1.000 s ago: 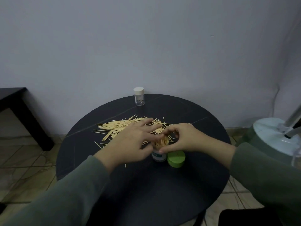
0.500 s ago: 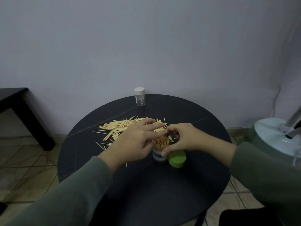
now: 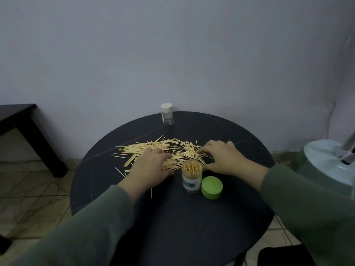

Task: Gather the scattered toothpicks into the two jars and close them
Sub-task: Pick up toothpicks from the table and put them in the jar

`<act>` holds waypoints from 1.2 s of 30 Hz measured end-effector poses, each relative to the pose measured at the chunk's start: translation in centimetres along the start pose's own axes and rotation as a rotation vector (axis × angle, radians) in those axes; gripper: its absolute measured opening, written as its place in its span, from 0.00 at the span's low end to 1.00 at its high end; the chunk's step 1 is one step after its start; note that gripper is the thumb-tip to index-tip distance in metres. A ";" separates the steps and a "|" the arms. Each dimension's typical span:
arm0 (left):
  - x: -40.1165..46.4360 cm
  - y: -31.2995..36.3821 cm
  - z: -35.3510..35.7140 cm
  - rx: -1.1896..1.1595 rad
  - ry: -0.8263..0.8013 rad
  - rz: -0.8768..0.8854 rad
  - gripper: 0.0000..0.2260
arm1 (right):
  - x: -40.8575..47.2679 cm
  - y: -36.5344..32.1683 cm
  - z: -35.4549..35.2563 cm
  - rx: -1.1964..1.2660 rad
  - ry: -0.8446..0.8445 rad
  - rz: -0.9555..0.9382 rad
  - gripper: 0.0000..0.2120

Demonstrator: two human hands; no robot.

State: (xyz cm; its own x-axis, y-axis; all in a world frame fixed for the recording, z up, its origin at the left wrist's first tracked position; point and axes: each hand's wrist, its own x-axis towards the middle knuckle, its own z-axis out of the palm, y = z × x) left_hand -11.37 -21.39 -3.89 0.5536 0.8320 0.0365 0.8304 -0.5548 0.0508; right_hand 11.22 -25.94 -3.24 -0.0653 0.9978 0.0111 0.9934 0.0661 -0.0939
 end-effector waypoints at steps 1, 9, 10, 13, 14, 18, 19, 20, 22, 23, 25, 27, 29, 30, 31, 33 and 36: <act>0.2 0.1 0.2 0.013 0.012 -0.008 0.24 | 0.3 -0.2 0.3 -0.001 0.027 -0.004 0.28; 1.1 1.5 1.4 0.113 0.108 -0.014 0.16 | 2.0 -2.0 1.1 0.004 0.091 -0.060 0.24; 1.1 1.6 1.5 0.121 0.119 -0.013 0.15 | 2.2 -2.3 1.1 -0.017 0.089 -0.070 0.24; 1.2 1.7 1.8 0.122 0.138 0.001 0.14 | 2.9 -3.0 1.0 -0.138 0.062 -0.079 0.23; 1.2 1.6 1.8 0.119 0.141 0.003 0.14 | 3.1 -3.2 1.1 -0.162 0.048 -0.069 0.22; 1.2 1.6 1.9 0.115 0.144 -0.002 0.15 | 3.3 -3.6 1.0 -0.195 0.026 -0.037 0.15; 1.2 1.6 1.9 0.108 0.144 -0.008 0.15 | 3.3 -3.6 1.0 -0.186 0.024 -0.029 0.14; 1.3 1.6 1.8 0.102 0.145 -0.017 0.15 | 3.3 -3.6 0.9 -0.169 0.026 -0.019 0.14; 1.2 1.6 1.7 0.089 0.144 -0.035 0.16 | 3.1 -3.7 0.8 -0.149 0.042 -0.008 0.12; 1.2 1.6 1.7 0.076 0.141 -0.044 0.16 | 3.0 -3.6 0.7 -0.150 0.050 -0.010 0.11; 1.2 1.6 1.5 0.045 0.142 -0.058 0.16 | 2.8 -3.5 0.6 -0.157 0.053 -0.017 0.10; 1.1 1.7 1.4 0.026 0.154 -0.062 0.15 | 2.6 -3.4 0.5 -0.162 0.056 -0.025 0.10; 1.0 1.7 1.4 0.008 0.171 -0.065 0.15 | 2.5 -3.2 0.5 -0.159 0.065 -0.023 0.10; 1.0 1.7 1.4 0.001 0.180 -0.065 0.15 | 2.4 -3.2 0.5 -0.153 0.072 -0.022 0.10; 0.9 1.7 1.5 -0.002 0.189 -0.064 0.15 | 2.3 -3.2 0.5 -0.146 0.080 -0.022 0.09; 0.9 1.8 1.5 -0.008 0.204 -0.058 0.14 | 2.2 -3.1 0.3 -0.131 0.099 -0.020 0.10; 0.9 1.9 1.4 -0.021 0.210 -0.058 0.14 | 1.8 -3.0 -0.1 -0.108 0.125 -0.005 0.11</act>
State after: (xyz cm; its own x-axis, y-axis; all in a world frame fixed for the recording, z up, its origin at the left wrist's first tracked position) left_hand -9.21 -21.74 -5.13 0.4775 0.8453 0.2397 0.8580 -0.5074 0.0799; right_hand 8.16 -24.31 -2.88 -0.0652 0.9886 0.1359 0.9979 0.0638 0.0144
